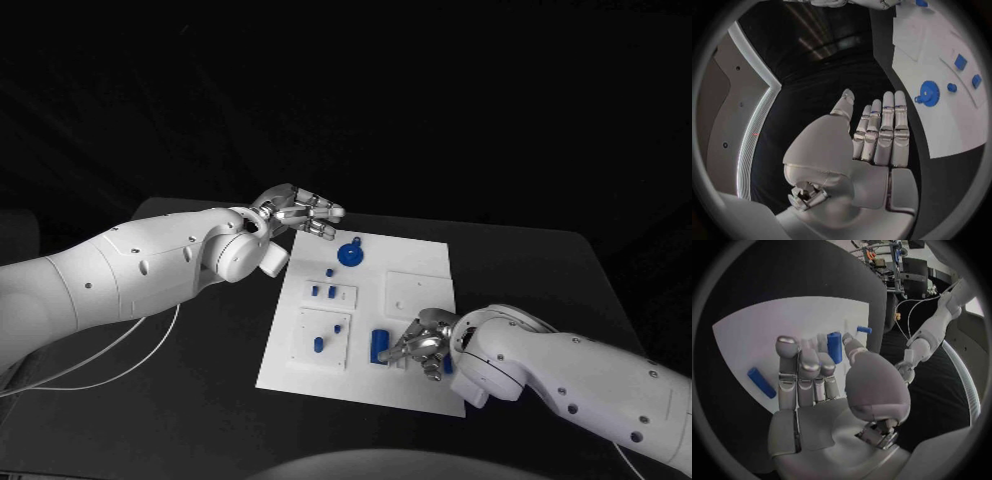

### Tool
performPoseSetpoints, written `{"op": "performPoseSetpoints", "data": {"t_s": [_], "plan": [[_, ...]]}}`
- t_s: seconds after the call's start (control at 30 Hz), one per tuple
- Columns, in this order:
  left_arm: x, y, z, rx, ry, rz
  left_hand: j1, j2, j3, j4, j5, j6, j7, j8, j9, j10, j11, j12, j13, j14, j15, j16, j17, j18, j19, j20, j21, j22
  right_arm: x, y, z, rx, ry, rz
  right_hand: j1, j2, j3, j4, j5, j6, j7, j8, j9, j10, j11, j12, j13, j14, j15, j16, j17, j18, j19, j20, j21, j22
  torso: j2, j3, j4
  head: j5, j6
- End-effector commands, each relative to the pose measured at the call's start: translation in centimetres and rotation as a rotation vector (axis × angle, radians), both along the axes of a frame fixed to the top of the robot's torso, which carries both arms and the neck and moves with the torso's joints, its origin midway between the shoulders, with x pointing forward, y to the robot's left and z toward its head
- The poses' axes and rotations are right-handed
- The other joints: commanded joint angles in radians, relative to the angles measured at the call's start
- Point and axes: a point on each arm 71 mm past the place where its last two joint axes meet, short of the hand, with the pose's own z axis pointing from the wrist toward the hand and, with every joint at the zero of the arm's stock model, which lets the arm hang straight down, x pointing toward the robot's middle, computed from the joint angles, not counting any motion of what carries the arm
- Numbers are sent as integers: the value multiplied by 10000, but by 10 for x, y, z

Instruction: Assemble the parts on the task board

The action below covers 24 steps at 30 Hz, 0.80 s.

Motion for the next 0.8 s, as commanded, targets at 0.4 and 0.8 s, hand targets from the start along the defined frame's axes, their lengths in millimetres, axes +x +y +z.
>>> {"op": "performPoseSetpoints", "data": {"t_s": [0.4,0.8], "plan": [[0,-3,0,-79,-2,-164,-96,-23,25,47,8,-76,14,6,2,-49,11,-3,-3,-89,9,-22,-10,-46,-73,-29,-55,1,4,5,-4,-512,-686,24,-388,555,329,-627,38,806,-500,23,2428,234,-345,30,131,40,-268,-42,-46,-223,507,-256,147,90,-2,-13,19,-89,-49],[0,-2,0,-71,6,-153,-108,13,41,65,11,-73,11,7,3,-47,10,-3,-2,-93,10,-22,-9,-46,-73,-27,-63,4,2,3,-13,-791,-537,141,-664,863,709,-1391,536,869,-689,12,4475,335,-449,15,254,34,-336,-69,-166,-312,504,-328,229,-9,-4,-11,9,-87,-43]]}}
